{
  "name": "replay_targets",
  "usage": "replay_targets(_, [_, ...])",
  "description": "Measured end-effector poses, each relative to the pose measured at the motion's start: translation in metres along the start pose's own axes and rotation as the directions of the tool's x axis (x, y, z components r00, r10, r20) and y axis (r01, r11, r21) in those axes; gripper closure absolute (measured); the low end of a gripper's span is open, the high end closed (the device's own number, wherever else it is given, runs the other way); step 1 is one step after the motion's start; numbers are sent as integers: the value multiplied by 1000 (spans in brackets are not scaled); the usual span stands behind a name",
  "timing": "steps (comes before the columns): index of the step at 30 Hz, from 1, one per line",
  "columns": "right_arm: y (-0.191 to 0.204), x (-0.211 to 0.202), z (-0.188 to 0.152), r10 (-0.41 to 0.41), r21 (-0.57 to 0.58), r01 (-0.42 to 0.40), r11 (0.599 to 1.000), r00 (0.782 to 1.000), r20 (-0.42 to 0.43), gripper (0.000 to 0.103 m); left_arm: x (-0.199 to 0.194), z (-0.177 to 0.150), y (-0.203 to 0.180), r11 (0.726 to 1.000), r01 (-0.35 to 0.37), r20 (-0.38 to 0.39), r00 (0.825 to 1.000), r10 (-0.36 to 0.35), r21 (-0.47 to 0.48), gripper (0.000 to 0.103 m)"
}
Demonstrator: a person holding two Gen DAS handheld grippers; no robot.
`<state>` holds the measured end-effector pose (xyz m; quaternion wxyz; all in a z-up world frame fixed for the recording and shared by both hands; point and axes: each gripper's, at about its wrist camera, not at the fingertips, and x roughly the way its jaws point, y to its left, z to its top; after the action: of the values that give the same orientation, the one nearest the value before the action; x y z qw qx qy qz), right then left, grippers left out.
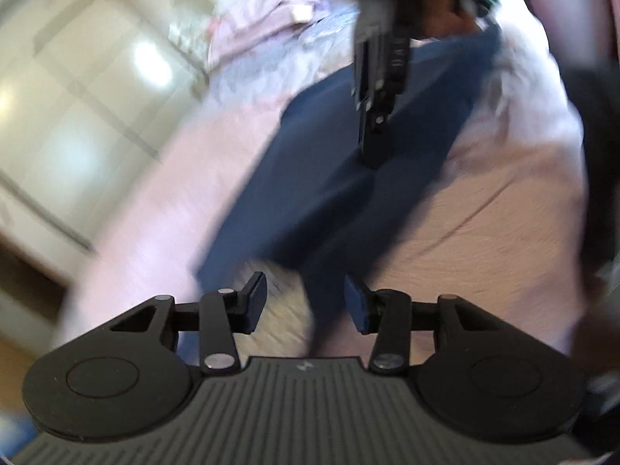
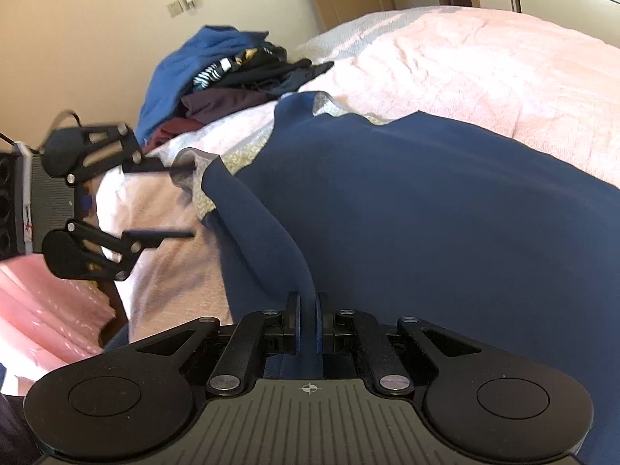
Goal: Fold clothes
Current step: 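Grasp the navy garment edge with the right tool while the left tool grasps the opposite edge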
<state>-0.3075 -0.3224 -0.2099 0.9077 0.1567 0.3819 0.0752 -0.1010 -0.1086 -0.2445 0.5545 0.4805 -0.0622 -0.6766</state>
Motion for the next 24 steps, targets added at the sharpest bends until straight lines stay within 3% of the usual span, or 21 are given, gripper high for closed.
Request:
replay_targets(6, [11,3,-6,12,-46,-12,999,1000,3,99,9,0,19,977,135,13,991,-135,-166,62])
replay_targets(13, [11,3,-10,-5,-43,6,999,1000,21,99,20,-1,42,892,285,55,957,-284,-350,78])
replay_targets(18, [7,5,-11,14,-27,-13,1000,999,34,99,15,-2,51,880,275,66,960,-271,-387,79])
replay_targets(19, [8,4,-12,22,-25,-21,999,999,42,99,14,-3,53,877,273,68,961,-268,-395,82])
replay_targets(20, [9,2,-13,29,-23,-27,999,998,50,99,13,-3,55,875,271,71,962,-265,-402,95])
replay_targets(22, [10,-7,-18,29,-16,-28,999,997,71,98,11,-4,59,869,267,75,963,-260,-417,100])
replay_targets(23, [11,-16,-22,7,-14,-5,1000,996,88,96,10,-4,61,866,265,77,963,-257,-424,101])
replay_targets(24, [12,-27,-26,-14,-12,16,1000,994,105,79,9,-4,62,863,263,79,964,-254,-431,101])
